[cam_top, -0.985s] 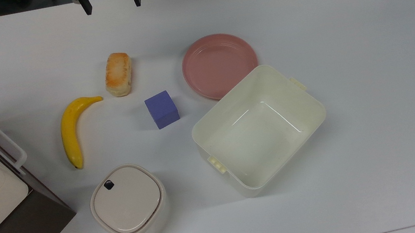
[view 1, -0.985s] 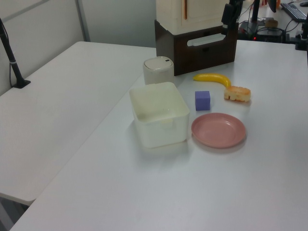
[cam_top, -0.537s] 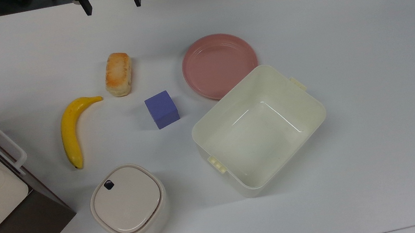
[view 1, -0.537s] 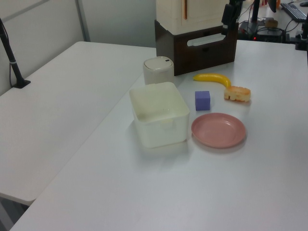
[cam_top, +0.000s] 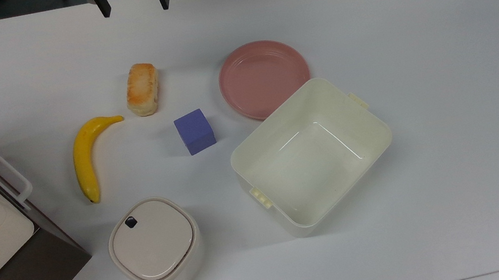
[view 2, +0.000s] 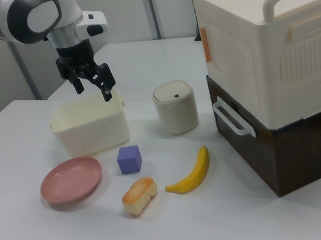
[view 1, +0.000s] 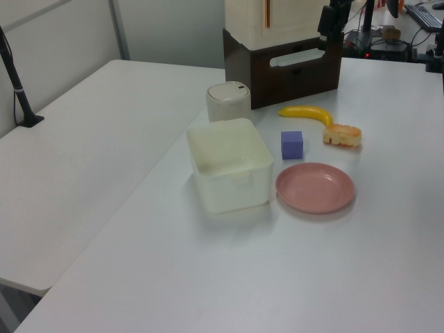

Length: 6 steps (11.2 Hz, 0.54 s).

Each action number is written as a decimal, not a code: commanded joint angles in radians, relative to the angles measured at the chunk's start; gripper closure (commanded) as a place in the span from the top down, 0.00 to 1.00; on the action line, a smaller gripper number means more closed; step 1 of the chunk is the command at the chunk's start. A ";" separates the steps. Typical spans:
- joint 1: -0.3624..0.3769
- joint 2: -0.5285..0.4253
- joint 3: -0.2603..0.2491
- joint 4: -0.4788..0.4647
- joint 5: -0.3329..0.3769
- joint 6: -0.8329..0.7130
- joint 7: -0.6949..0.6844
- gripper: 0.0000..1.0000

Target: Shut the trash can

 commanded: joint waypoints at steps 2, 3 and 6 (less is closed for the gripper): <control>0.002 -0.030 -0.012 -0.005 -0.006 0.013 0.023 1.00; 0.003 -0.042 -0.012 -0.006 -0.006 0.011 0.023 1.00; 0.003 -0.035 -0.012 -0.006 -0.006 0.014 0.045 1.00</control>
